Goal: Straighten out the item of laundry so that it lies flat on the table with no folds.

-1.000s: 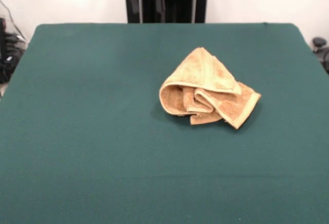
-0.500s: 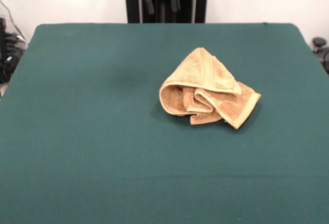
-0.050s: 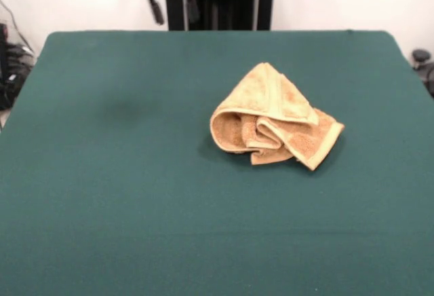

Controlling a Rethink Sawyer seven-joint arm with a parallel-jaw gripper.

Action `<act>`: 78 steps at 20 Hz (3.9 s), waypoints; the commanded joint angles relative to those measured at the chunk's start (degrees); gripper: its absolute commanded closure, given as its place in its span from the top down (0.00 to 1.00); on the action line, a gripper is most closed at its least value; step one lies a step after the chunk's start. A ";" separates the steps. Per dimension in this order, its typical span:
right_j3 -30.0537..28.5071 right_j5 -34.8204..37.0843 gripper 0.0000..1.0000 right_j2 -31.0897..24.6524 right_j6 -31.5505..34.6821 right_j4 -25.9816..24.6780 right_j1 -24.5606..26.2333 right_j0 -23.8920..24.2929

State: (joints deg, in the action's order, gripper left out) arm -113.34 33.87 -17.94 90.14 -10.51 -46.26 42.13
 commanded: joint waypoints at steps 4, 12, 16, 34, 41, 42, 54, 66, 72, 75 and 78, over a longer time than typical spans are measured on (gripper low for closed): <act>4.90 -1.31 1.00 -5.85 -4.73 -6.49 6.42 -0.35; 7.76 -13.03 1.00 -4.91 5.98 -5.95 12.90 -4.49; 8.41 -15.21 1.00 -1.82 11.86 -3.38 12.92 -8.25; 0.91 -17.50 1.00 5.52 18.88 9.45 3.58 -16.93; 0.68 -24.92 1.00 1.26 17.22 11.08 10.77 -15.02; 0.85 -25.11 1.00 1.20 17.13 11.27 11.10 -15.15; 4.19 -29.46 1.00 -5.20 12.23 9.38 20.13 -11.16; 4.65 -27.18 1.00 -13.12 12.97 12.05 24.85 -7.04; 3.50 -24.01 0.00 -13.29 15.73 16.59 22.91 -6.92; 3.48 -23.92 0.00 -13.16 15.81 16.97 22.90 -6.90; 3.37 -24.24 0.00 -12.84 15.13 17.27 22.93 -7.15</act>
State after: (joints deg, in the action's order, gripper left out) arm -108.96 5.27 -24.01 92.34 2.01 -24.44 37.28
